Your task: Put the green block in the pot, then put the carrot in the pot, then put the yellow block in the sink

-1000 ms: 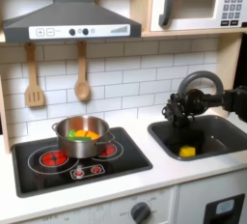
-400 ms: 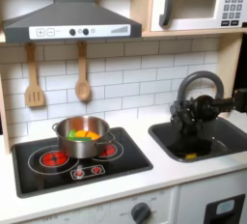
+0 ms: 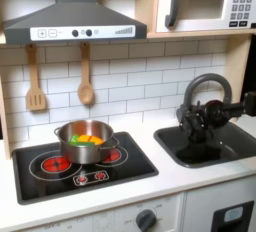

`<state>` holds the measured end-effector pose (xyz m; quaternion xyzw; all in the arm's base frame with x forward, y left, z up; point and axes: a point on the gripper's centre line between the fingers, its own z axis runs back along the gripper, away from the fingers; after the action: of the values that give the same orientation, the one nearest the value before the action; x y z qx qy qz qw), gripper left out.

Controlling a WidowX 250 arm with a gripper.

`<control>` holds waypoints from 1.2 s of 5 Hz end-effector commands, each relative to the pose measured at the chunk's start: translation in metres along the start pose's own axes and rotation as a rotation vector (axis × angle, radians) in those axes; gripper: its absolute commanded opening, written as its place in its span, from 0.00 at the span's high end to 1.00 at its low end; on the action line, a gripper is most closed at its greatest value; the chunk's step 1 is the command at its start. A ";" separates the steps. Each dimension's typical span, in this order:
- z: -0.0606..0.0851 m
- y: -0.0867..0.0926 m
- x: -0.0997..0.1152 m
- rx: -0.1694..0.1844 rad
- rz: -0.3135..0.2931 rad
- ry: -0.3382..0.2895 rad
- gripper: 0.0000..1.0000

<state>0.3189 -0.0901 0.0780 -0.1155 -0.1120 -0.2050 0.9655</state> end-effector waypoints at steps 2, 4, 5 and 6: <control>-0.008 -0.028 -0.014 0.012 0.018 -0.028 0.00; -0.005 -0.010 -0.006 0.029 0.071 -0.056 0.00; -0.005 -0.010 -0.006 0.029 0.071 -0.057 0.00; 0.000 -0.010 0.017 0.011 0.024 -0.108 0.00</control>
<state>0.3158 -0.1101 0.0788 -0.1186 -0.1490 -0.1973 0.9617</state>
